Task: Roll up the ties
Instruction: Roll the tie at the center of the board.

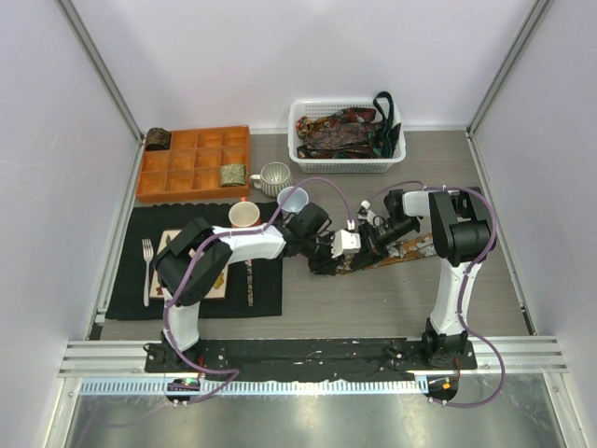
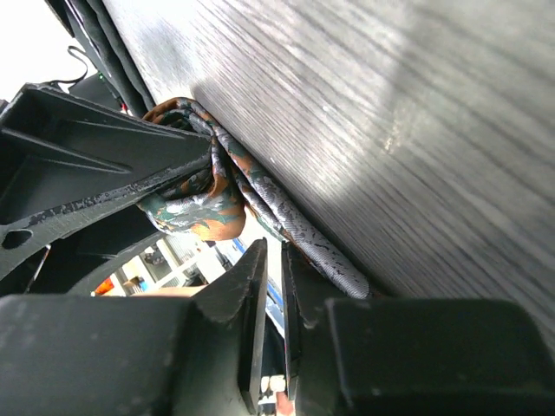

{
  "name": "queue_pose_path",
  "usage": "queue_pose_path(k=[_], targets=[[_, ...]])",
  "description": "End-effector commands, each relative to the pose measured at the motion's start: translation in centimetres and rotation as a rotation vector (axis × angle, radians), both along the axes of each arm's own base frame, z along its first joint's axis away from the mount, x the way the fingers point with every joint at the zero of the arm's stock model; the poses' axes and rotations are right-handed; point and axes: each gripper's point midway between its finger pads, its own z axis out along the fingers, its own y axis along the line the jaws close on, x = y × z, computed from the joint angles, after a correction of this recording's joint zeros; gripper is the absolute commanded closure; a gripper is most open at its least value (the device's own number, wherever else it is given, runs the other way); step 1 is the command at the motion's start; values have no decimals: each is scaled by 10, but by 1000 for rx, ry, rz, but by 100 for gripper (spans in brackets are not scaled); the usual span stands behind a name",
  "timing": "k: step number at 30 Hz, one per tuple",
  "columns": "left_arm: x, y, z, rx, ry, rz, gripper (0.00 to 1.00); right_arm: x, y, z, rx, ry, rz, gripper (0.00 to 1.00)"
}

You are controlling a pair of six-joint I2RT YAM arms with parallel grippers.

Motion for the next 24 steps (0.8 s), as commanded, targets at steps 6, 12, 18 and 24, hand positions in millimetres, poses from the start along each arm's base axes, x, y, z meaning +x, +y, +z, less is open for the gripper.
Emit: queue_pose_path(k=[6, 12, 18, 24], targets=[[-6, 32, -25, 178, 23, 19, 75, 32, -5, 30, -7, -201, 16, 75], [-6, 38, -29, 201, 25, 11, 75, 26, -20, -2, -123, -148, 48, 74], [-2, 48, -30, 223, 33, -10, 75, 5, -38, -26, -217, -78, 58, 74], [-7, 51, -29, 220, 45, -65, 74, 4, -37, -24, -208, -73, 41, 73]])
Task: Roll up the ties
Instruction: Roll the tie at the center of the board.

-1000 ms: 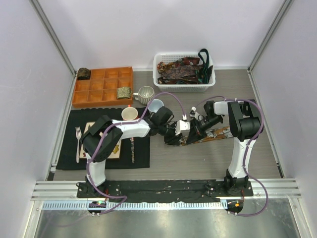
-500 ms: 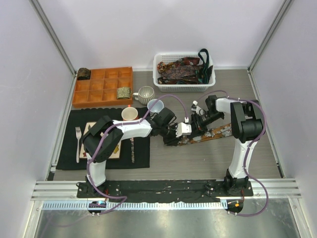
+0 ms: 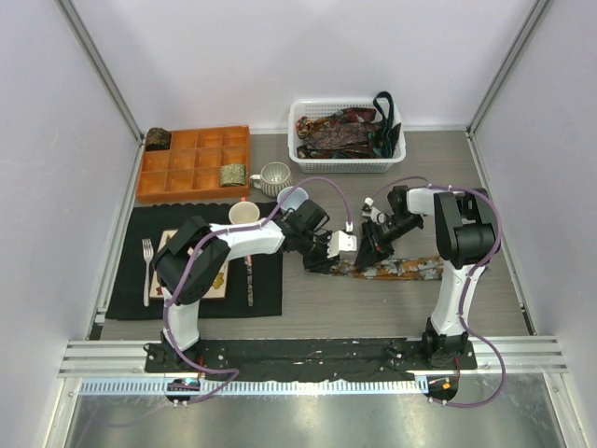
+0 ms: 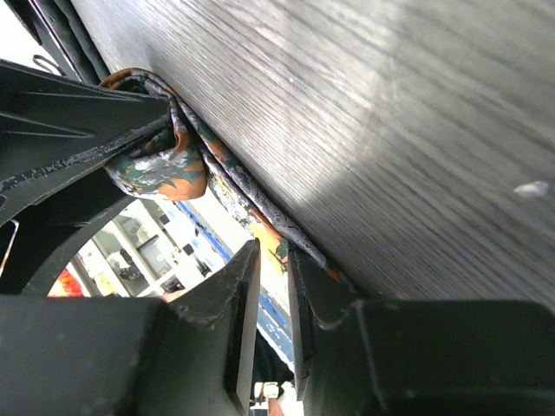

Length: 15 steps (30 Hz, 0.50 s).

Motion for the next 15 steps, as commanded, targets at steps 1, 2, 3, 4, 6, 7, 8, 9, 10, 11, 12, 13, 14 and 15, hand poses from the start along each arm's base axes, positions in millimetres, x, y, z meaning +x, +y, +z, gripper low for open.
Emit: queue_pose_path(k=[1, 2, 3, 4, 6, 7, 8, 9, 10, 11, 12, 13, 14, 15], targets=[[-13, 33, -25, 136, 84, -3, 73, 3, -20, -20, -117, -41, 24, 73], [-15, 32, -25, 134, 94, 1, 73, 9, -17, -15, -102, -62, 18, 73], [-14, 29, -24, 129, 94, 2, 73, 14, -13, -9, -79, -79, 12, 71], [-15, 29, -25, 131, 97, 6, 72, 24, -10, -1, -61, -104, 2, 70], [-17, 26, -25, 130, 101, 6, 71, 33, 0, 19, 17, -140, -13, 67], [-16, 26, -26, 132, 97, 11, 70, 36, 6, 29, 45, -150, -18, 61], [-16, 25, -26, 133, 97, 14, 70, 37, 11, 36, 76, -154, -21, 58], [-16, 26, -26, 131, 102, 21, 69, 37, 16, 45, 98, -164, -21, 56], [-15, 25, -27, 132, 97, 24, 69, 31, 26, 52, 137, -155, -9, 52], [-14, 25, -27, 133, 98, 32, 68, 30, 32, 57, 161, -155, -8, 50], [-14, 26, -28, 136, 99, 36, 68, 23, 37, 59, 174, -144, -6, 48], [-15, 25, -28, 134, 98, 36, 67, 21, 42, 61, 196, -136, -5, 47], [-15, 26, -28, 136, 100, 39, 67, 18, 51, 60, 204, -125, -3, 47], [-14, 26, -29, 136, 100, 43, 67, 15, 54, 59, 212, -114, -6, 47]])
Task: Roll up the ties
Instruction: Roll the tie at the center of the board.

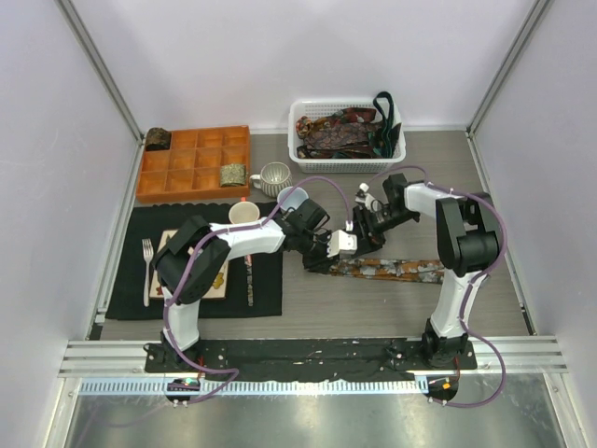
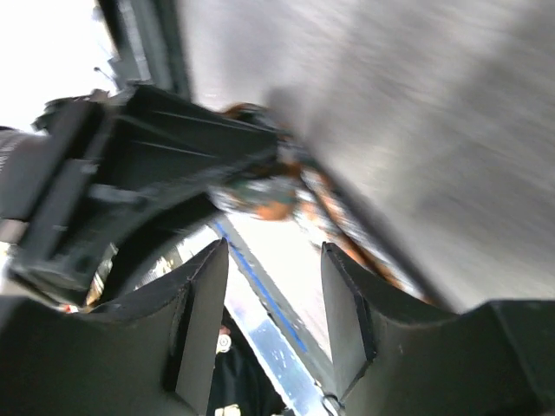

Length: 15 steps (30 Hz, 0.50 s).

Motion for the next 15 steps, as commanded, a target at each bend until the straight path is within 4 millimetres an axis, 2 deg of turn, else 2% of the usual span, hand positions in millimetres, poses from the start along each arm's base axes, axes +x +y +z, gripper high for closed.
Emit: queue_pose_path(k=[1, 6, 11, 15], targets=[[-12, 24, -29, 124, 80, 47, 66, -11, 31, 22, 118, 4, 3, 47], [-12, 22, -30, 119, 85, 45, 65, -11, 42, 8, 133, 4, -36, 47], [-13, 20, -31, 111, 98, 53, 65, -3, 54, 5, 166, -30, -69, 47], [-13, 21, -31, 114, 100, 57, 65, -6, 60, 0, 159, -20, -66, 54]])
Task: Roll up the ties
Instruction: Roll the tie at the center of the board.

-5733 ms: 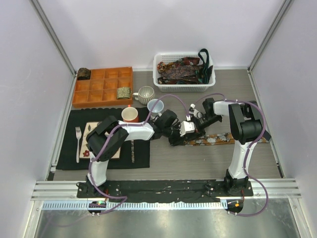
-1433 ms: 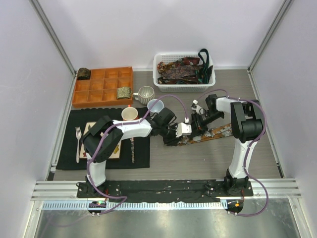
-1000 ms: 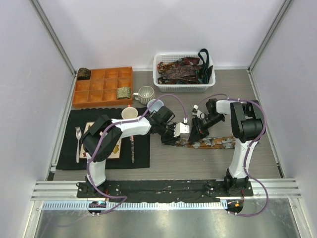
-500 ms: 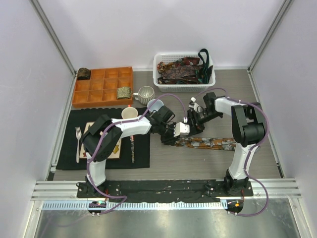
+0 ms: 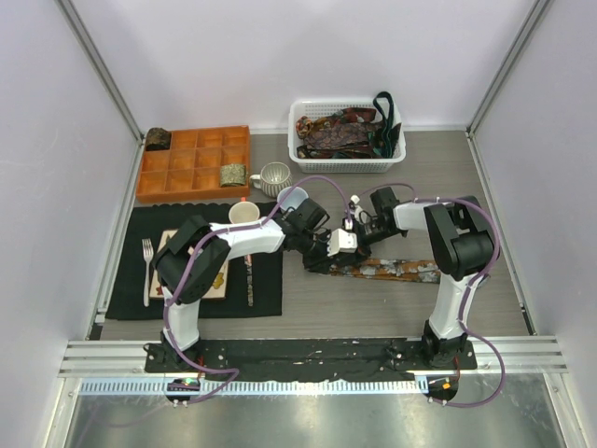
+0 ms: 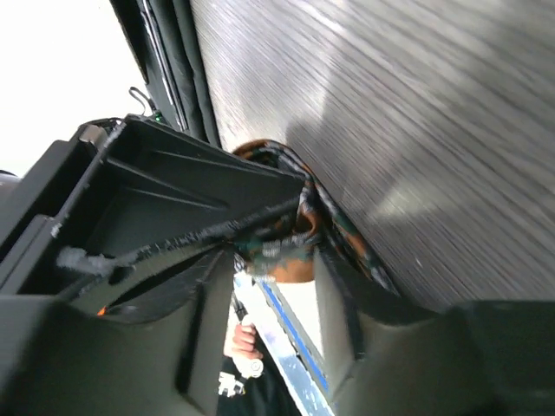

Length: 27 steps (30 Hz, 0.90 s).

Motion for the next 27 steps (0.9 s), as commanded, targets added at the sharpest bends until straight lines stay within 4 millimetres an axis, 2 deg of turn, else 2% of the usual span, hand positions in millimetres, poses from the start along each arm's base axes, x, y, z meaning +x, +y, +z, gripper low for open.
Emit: queue_pose_path(k=[1, 7, 8, 11, 13, 16, 21, 27], targets=[[-13, 22, -31, 113, 83, 35, 65, 10, 14, 11, 50, -67, -3, 61], [-13, 23, -32, 120, 85, 50, 63, -5, 4, 0, -1, -43, 58, 89], [-12, 23, -32, 120, 85, 55, 62, -8, 1, -2, -13, -44, 71, 99], [-10, 21, -24, 85, 86, 72, 51, -15, -8, -13, -55, -14, 85, 99], [-8, 18, -13, 38, 84, 97, 41, -15, -13, -20, -79, -26, 101, 99], [-4, 10, 8, -52, 80, 119, 32, -18, -25, -35, -131, -16, 110, 99], [0, -2, 24, -144, 64, 132, 26, -16, -43, -56, -215, -9, 106, 99], [7, -12, 23, -175, 59, 143, 24, -12, -46, -59, -238, -26, 107, 99]])
